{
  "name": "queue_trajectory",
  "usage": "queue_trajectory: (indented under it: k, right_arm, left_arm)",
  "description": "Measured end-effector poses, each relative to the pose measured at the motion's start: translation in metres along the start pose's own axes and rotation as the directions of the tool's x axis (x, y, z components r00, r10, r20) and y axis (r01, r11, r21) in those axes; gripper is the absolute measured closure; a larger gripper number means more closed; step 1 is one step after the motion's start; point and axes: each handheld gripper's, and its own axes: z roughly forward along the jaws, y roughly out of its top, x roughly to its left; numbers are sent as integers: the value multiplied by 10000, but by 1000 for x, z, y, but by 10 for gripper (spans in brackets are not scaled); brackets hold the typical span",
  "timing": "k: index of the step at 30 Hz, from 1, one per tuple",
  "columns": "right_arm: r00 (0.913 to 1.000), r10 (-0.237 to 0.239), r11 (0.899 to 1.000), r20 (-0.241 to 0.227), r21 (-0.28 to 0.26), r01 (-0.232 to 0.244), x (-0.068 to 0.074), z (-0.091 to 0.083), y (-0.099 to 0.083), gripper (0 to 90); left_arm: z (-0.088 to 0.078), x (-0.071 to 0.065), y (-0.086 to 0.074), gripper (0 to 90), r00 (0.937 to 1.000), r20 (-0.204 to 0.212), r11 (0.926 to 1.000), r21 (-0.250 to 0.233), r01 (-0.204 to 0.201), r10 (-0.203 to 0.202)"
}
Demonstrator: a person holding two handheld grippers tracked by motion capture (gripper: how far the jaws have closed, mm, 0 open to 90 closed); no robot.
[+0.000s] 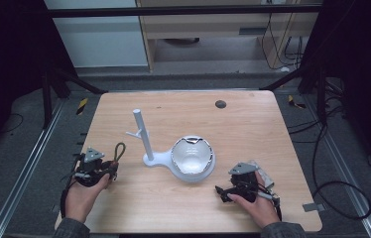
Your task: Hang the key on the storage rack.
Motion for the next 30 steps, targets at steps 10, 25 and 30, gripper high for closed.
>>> queue_trajectory:
  k: [10, 25, 30]
  right_arm:
    - [10000, -5, 10000, 50, -5, 5, 0, 0, 0, 3]
    - [10000, -13, 10000, 45, -4, 13, 0, 0, 0, 3]
    - [10000, -9, 10000, 46, -2, 9, 0, 0, 0, 3]
  left_arm:
    - [-23, -12, 3, 659, 9998, 170, 9925, -1219, -91, 113]
    - [-52, -36, 6, 659, 9983, 388, 9607, -2759, -306, 430]
    - [-55, -42, 7, 658, 9975, 452, 9570, -2875, -382, 534]
